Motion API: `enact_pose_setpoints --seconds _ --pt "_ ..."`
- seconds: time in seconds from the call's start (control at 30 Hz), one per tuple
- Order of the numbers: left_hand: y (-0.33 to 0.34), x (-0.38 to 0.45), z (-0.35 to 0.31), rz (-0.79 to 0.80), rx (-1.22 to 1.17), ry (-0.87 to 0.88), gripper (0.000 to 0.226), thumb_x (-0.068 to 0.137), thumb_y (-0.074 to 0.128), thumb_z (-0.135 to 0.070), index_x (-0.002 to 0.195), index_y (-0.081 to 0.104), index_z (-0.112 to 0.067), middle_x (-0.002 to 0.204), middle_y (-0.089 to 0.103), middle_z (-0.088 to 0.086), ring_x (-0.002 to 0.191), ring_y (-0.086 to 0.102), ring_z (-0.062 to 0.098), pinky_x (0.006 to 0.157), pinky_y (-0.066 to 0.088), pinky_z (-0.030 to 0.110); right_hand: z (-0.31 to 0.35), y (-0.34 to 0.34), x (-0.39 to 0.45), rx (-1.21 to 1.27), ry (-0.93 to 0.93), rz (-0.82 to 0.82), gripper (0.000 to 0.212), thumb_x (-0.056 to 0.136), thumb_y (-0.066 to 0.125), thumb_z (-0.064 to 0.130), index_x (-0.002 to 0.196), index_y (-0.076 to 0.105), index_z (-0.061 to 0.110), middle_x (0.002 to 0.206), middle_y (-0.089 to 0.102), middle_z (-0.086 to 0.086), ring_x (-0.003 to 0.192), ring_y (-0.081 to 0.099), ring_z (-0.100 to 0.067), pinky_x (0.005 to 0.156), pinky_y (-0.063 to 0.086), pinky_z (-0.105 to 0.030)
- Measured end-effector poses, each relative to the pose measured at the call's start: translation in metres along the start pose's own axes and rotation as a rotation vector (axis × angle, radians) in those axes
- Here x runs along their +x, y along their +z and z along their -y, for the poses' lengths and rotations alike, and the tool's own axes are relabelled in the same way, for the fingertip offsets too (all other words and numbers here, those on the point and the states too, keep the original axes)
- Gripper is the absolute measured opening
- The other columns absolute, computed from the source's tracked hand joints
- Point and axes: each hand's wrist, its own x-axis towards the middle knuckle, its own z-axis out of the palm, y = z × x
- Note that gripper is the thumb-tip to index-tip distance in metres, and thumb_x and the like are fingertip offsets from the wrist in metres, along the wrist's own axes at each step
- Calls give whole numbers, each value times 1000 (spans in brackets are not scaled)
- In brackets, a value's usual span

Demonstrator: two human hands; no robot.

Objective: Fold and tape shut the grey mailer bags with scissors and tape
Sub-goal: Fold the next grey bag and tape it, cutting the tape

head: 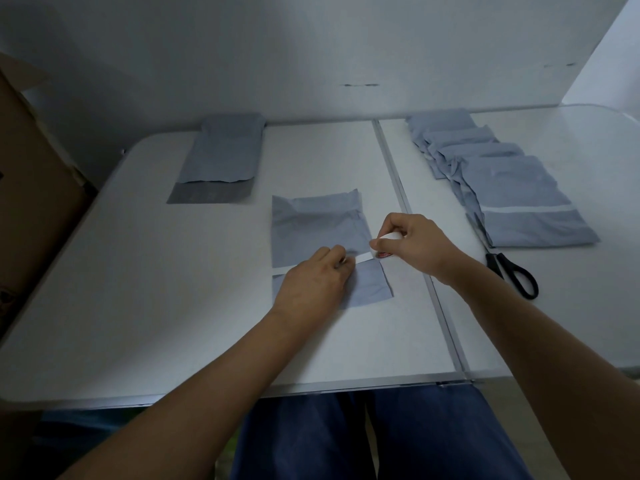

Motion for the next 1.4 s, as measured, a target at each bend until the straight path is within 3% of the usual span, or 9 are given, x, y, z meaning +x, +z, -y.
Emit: enact_pose_setpoints --seconds 0.13,0.6,0.8,0.97,1.17,1.4 --pt "0 0 -1 -1 -2 -5 24 76 77 -17 99 70 -12 90 58 -1 74 57 18 41 23 23 3 -2 -2 -84 -10 -10 16 80 74 26 79 63 15 79 68 4 73 58 -8 59 38 -17" --pt "-3 -3 -4 6 15 -8 34 72 81 -17 104 71 -12 92 60 -2 74 57 15 41 21 22 -2 -5 -2 -349 -133 -18 15 84 69 28 77 57 21 79 58 9 79 53 -11 69 42 -28" --pt "-1 -5 -3 28 18 -3 38 72 79 -16 109 69 -12 97 58 -3 76 54 15 40 23 23 -3 -3 -4 -412 -173 -28 16 86 66 26 76 53 23 79 56 9 84 45 -10 69 37 -27" --pt "-4 -4 -6 54 39 0 32 70 78 -12 100 67 -14 94 56 -5 72 49 13 38 20 24 -3 -2 -6 -447 -196 -50 15 87 66 27 79 55 20 78 54 8 86 43 -10 69 36 -26" --pt "-7 -4 -6 82 -34 -5 44 77 67 -6 120 61 -11 112 56 -3 78 49 17 36 33 26 -4 -1 -9 -450 -201 -70 16 86 66 26 78 55 17 75 54 6 85 45 -13 67 38 -28" --pt "-13 -1 -11 163 8 22 51 76 70 -10 126 60 -14 112 59 -4 80 51 18 40 16 24 -5 2 -14 -534 -240 -79 17 86 66 34 86 56 20 86 56 5 93 44 -10 72 43 -29"
